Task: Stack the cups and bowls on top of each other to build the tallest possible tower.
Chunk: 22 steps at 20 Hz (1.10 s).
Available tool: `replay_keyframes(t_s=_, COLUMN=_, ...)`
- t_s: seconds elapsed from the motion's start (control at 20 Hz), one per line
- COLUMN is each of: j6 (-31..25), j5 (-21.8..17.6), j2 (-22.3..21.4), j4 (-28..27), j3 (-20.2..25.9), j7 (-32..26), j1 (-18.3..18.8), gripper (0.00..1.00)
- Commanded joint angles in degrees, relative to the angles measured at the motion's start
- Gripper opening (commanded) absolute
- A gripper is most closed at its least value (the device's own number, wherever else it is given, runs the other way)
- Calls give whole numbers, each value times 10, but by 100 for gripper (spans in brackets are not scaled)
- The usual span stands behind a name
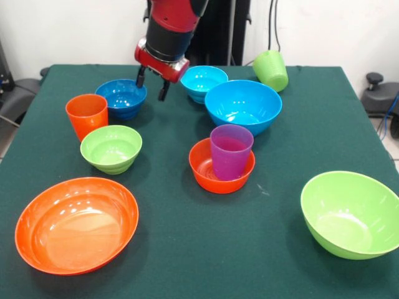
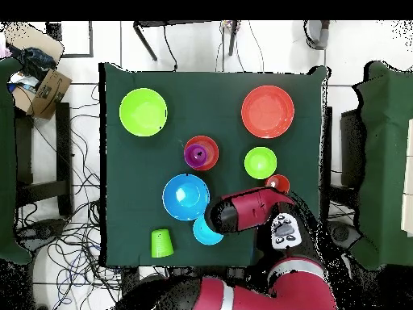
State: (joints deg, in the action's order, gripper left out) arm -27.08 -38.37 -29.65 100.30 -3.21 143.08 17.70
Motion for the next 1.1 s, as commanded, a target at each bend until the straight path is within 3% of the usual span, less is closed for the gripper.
replay_keyframes(t_s=0.05, j6=28, j5=-36, j2=51, j4=-23, j3=-4, j7=10, j1=-29, gripper=100)
replay_keyframes(t_s=0.55, j6=83, j5=-43, j2=114, j4=-75, j3=-6, j7=10, j1=-30, gripper=100)
replay_keyframes(t_s=0.85, j6=134, j5=-55, j2=120, j4=-68, j3=-15, j7=16, j1=-41, gripper=100)
replay_keyframes(t_s=1.1, j6=136, j5=-48, j2=110, j4=-58, j3=-7, j7=3, j1=-32, gripper=100)
